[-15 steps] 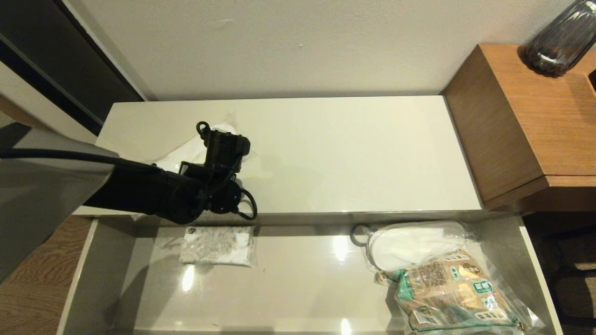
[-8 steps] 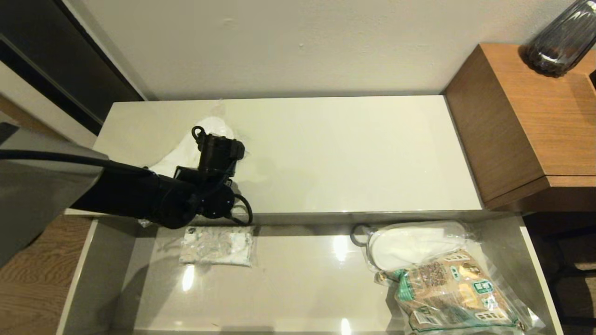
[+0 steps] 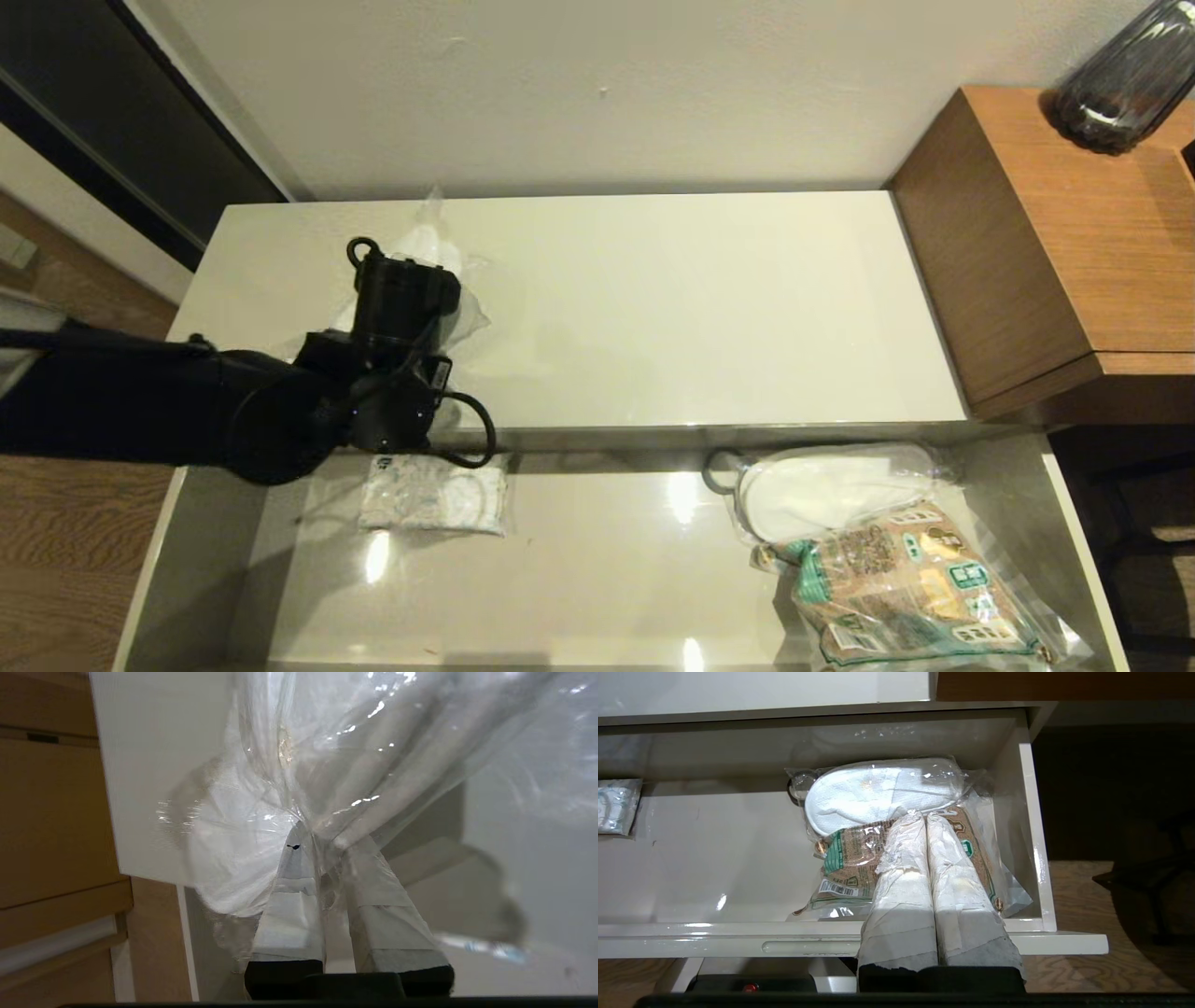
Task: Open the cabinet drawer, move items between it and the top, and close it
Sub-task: Pick up the disposable slippers on the table, then put the disposable slippers in the drawer
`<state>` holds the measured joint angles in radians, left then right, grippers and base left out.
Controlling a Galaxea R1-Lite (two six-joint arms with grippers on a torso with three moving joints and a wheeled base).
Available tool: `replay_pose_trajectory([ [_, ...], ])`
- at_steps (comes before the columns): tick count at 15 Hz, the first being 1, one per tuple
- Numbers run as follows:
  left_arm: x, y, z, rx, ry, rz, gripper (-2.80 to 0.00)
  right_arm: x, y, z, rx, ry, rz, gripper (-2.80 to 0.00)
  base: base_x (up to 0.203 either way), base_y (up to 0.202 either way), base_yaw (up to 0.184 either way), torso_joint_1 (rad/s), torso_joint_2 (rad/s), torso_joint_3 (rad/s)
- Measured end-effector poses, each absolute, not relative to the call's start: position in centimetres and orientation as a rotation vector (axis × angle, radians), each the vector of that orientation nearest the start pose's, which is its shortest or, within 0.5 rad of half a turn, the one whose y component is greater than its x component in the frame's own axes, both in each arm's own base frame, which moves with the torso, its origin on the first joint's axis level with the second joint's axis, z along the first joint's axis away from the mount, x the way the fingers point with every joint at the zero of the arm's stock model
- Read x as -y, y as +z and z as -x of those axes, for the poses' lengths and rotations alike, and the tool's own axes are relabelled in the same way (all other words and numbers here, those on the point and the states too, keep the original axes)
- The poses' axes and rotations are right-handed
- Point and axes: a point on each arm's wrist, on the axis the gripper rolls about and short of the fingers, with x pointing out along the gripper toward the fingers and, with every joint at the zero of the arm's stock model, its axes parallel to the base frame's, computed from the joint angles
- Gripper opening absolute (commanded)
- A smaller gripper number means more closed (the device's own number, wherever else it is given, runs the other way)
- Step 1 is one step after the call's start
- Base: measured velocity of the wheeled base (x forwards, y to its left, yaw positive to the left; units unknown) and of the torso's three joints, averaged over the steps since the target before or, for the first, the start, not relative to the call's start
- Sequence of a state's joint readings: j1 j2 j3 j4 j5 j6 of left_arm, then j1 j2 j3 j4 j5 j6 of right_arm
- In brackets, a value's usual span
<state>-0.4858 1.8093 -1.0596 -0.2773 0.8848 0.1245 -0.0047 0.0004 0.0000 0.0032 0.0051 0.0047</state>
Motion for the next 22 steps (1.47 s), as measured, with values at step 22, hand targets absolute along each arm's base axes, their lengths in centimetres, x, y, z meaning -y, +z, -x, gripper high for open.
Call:
replay_pose_trajectory([
  [22,16.5,8.6,-16.5,-0.643,-0.02,-0.631,-2.8,0.0,7.5,2.3,-0.004,0.001,-0.005,-2.8,0.0,0.0,0.0,0.0,0.0,0.0],
])
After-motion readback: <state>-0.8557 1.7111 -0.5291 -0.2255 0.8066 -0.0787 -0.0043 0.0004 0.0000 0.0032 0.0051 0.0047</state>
